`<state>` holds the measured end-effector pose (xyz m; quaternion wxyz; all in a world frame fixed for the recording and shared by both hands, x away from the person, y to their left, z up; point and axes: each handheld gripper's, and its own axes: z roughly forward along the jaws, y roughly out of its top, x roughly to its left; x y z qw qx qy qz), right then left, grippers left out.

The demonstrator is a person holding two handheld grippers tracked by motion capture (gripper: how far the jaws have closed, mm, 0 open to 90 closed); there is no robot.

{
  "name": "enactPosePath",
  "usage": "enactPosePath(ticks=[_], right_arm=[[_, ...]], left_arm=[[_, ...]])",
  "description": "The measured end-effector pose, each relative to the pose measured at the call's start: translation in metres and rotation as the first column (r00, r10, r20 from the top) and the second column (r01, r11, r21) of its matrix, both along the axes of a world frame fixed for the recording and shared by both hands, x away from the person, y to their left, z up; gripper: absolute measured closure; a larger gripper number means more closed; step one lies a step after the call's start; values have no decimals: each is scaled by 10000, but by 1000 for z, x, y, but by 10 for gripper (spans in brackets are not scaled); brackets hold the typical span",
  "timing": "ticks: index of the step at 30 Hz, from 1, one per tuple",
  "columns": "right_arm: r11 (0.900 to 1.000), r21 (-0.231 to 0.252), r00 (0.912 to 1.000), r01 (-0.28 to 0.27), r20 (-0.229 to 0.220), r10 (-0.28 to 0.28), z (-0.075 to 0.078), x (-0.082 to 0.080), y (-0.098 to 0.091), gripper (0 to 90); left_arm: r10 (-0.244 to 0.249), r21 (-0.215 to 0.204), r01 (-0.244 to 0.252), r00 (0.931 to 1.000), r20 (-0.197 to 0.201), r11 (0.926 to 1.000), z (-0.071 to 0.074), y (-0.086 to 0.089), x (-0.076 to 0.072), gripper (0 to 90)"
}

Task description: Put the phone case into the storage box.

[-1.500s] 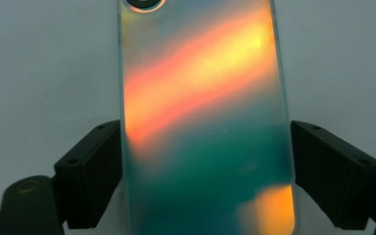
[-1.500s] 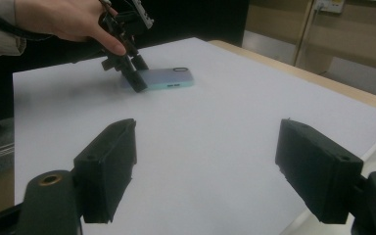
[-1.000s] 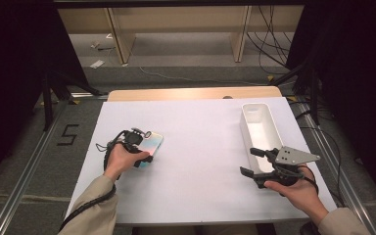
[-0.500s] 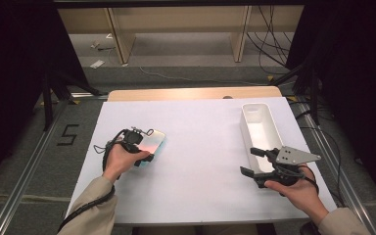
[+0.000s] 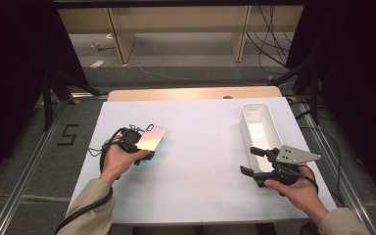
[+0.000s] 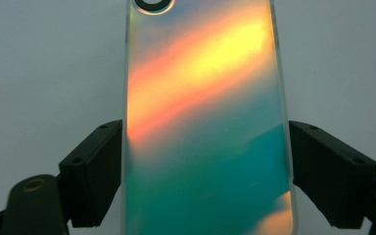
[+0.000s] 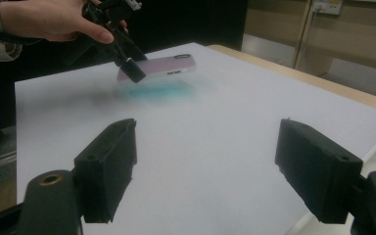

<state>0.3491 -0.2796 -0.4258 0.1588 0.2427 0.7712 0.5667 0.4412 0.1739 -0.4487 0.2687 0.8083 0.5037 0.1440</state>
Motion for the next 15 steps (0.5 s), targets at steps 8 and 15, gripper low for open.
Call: enactPosePath(ticks=[8, 15], right_arm=[[9998, 163, 9999, 98, 26, -98, 4, 1, 3, 240], [9996, 272, 9999, 123, 113, -126, 8, 4, 8, 238]], left_arm=[[-17, -271, 31, 9987, 519, 9996, 7, -1, -7, 172], [-184, -514, 229, 9959, 881, 9984, 12, -8, -15, 172]])
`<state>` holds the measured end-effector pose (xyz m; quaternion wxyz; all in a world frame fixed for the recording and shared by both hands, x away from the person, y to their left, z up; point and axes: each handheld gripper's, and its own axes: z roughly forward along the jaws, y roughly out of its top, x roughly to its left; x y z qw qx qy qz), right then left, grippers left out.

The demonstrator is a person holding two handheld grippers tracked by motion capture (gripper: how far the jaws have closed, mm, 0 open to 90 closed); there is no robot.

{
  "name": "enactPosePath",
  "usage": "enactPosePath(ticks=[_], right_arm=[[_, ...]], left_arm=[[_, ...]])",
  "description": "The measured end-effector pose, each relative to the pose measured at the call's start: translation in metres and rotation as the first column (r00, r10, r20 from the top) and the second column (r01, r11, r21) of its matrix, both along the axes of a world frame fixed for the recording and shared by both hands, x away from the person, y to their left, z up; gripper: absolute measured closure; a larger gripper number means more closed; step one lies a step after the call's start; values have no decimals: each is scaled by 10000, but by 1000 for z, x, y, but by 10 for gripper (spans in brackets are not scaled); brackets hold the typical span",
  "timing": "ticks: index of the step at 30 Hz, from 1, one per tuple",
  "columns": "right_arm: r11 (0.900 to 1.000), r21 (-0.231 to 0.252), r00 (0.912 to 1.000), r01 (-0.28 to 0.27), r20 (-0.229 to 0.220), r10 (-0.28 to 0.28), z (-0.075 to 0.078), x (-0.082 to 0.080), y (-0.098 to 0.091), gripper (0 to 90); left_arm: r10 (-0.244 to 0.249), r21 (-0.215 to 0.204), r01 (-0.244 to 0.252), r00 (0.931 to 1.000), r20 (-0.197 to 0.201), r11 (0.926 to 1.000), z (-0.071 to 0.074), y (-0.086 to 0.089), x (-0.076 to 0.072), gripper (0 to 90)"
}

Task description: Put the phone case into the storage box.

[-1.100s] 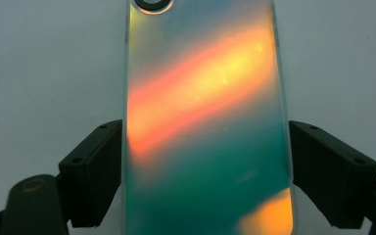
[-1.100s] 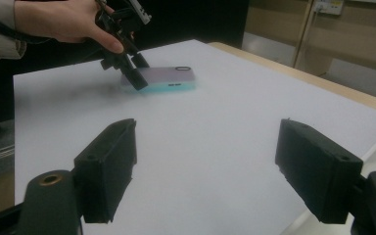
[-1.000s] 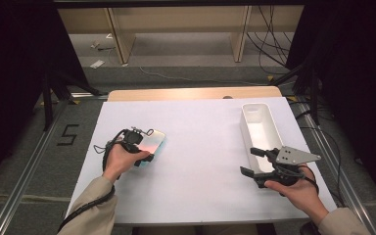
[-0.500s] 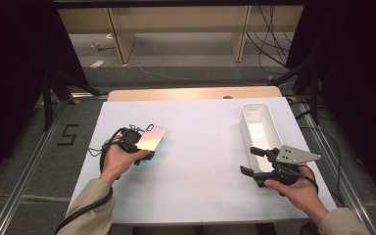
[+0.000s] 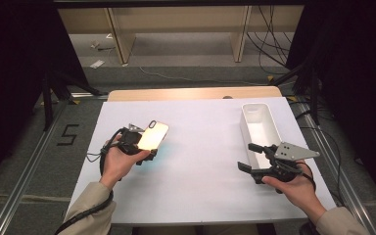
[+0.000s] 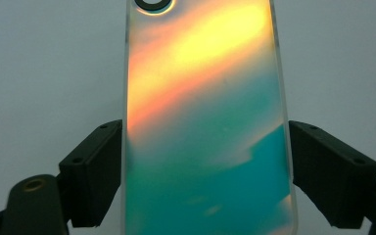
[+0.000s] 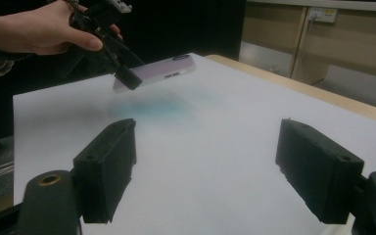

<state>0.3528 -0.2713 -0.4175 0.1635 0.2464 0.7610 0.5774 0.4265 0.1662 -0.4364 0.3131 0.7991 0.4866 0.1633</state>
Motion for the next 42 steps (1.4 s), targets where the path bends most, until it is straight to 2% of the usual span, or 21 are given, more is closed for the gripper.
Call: enactPosePath(ticks=[17, 26, 42], right_arm=[[9991, 372, 9998, 187, 71, -190, 9, 16, 21, 231], [9975, 704, 9999, 72, -160, -61, 12, 28, 40, 226], [9972, 728, 9993, 175, -353, -150, 12, 43, 60, 228]], left_arm=[[-809, -273, 817, 9963, 303, 9963, 5, -23, -17, 172], [-1088, -260, 1104, 9924, 568, 9935, 8, -32, -24, 172], [-1575, -254, 1594, 9854, 642, 9869, 8, -46, -32, 172]])
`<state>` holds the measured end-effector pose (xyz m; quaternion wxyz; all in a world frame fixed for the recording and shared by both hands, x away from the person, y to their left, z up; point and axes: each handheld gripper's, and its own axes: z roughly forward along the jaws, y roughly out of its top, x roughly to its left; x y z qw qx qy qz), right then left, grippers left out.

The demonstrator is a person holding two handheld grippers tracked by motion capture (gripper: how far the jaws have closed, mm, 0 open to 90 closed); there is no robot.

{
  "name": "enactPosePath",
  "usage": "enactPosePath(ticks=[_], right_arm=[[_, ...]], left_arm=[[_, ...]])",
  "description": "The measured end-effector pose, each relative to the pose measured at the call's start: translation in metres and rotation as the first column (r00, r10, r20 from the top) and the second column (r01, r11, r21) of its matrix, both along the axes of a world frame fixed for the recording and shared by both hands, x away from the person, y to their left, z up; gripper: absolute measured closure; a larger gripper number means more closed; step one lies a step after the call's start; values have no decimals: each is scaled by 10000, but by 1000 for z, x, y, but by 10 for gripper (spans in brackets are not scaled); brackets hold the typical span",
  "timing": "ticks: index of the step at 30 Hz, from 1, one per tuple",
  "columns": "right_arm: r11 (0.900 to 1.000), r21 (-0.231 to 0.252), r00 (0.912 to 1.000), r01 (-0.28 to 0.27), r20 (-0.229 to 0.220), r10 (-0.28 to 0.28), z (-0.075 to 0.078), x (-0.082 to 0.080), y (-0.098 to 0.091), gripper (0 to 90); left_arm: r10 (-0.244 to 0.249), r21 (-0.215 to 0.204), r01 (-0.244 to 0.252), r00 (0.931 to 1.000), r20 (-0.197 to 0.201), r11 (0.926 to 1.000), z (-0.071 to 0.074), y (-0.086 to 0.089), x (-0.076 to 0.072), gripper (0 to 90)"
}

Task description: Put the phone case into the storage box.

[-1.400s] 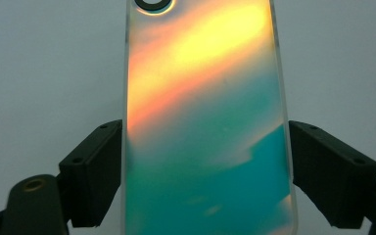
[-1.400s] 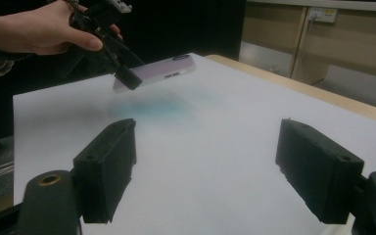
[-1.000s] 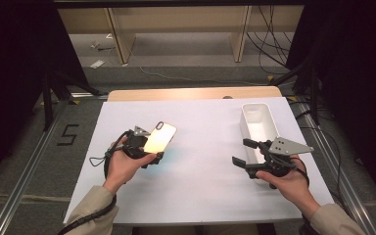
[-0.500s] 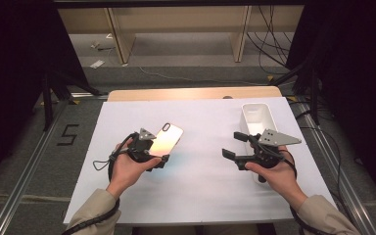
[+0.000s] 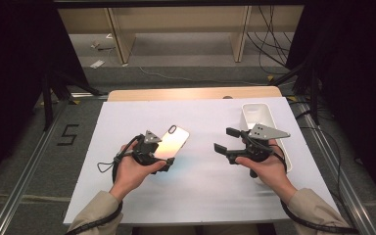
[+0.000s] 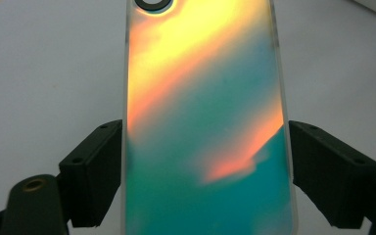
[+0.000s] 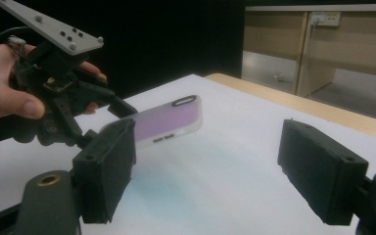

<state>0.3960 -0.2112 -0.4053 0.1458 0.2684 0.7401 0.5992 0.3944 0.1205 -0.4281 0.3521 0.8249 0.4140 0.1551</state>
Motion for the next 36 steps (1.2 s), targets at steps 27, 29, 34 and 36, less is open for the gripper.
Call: enactPosePath(ticks=[27, 29, 34, 36], right_arm=[[9993, -90, 9989, 357, -295, -360, -3, 13, 9, 224], [9993, -85, 9988, 374, -320, -377, -3, 14, 10, 224], [9992, -132, 9986, 369, -368, -374, -4, 15, 11, 224], [9992, -146, 9985, 376, -382, -381, -4, 15, 12, 224]], left_arm=[[-483, 149, 479, 9985, 267, 9987, 0, -16, -9, 172], [-504, 159, 500, 9983, 276, 9986, 0, -17, -10, 172], [-599, 161, 595, 9977, 301, 9981, -1, -20, -12, 172], [-647, 185, 642, 9975, 290, 9978, -1, -22, -13, 172]])
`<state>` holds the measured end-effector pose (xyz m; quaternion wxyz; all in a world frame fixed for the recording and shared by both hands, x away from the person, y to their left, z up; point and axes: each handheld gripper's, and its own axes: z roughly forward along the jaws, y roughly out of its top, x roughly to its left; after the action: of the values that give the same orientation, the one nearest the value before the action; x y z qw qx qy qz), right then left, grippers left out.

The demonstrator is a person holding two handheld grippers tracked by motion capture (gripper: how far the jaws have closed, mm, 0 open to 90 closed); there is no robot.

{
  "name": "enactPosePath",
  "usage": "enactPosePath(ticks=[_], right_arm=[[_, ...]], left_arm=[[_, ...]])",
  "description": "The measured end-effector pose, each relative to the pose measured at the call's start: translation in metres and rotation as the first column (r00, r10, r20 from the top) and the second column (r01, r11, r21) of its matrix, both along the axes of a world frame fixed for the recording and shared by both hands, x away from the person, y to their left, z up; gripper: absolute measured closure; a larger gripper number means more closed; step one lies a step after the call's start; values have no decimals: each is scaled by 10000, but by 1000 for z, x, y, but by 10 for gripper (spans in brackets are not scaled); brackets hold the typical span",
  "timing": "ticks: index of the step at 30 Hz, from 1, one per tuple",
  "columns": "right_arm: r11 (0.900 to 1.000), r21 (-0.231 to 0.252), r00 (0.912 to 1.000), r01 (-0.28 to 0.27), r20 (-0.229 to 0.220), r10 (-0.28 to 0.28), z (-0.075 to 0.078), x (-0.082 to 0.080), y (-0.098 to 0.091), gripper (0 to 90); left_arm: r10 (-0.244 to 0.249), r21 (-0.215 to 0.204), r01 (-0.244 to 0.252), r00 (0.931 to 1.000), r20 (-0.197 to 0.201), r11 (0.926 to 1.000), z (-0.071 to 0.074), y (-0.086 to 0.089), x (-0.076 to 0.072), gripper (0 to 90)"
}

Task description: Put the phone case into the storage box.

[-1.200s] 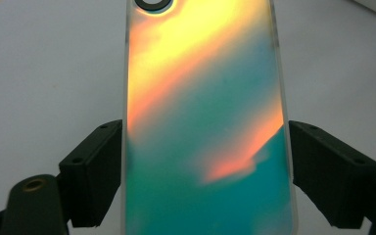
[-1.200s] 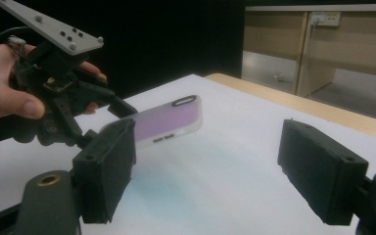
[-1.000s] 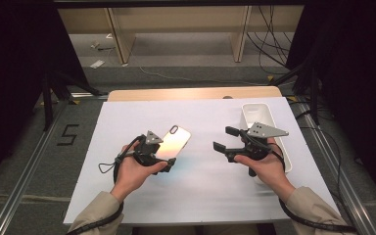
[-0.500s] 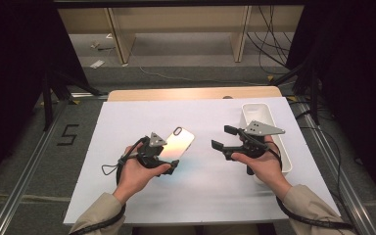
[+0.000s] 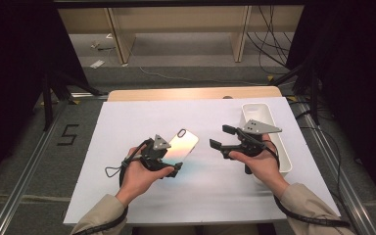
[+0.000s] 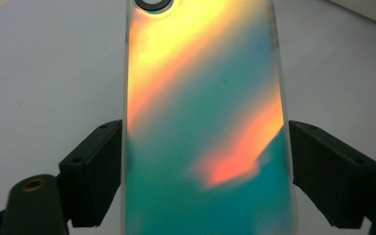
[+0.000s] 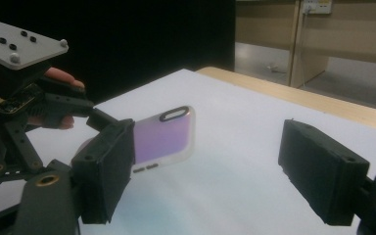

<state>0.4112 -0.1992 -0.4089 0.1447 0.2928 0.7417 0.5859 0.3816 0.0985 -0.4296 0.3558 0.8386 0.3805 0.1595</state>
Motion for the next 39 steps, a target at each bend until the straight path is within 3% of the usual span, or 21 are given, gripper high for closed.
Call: enactPosePath(ticks=[39], right_arm=[[9999, -10, 9993, 102, -355, -102, -2, 14, 12, 225]], left_arm=[[-844, 210, 839, 9961, 240, 9963, -4, -25, -13, 172]])
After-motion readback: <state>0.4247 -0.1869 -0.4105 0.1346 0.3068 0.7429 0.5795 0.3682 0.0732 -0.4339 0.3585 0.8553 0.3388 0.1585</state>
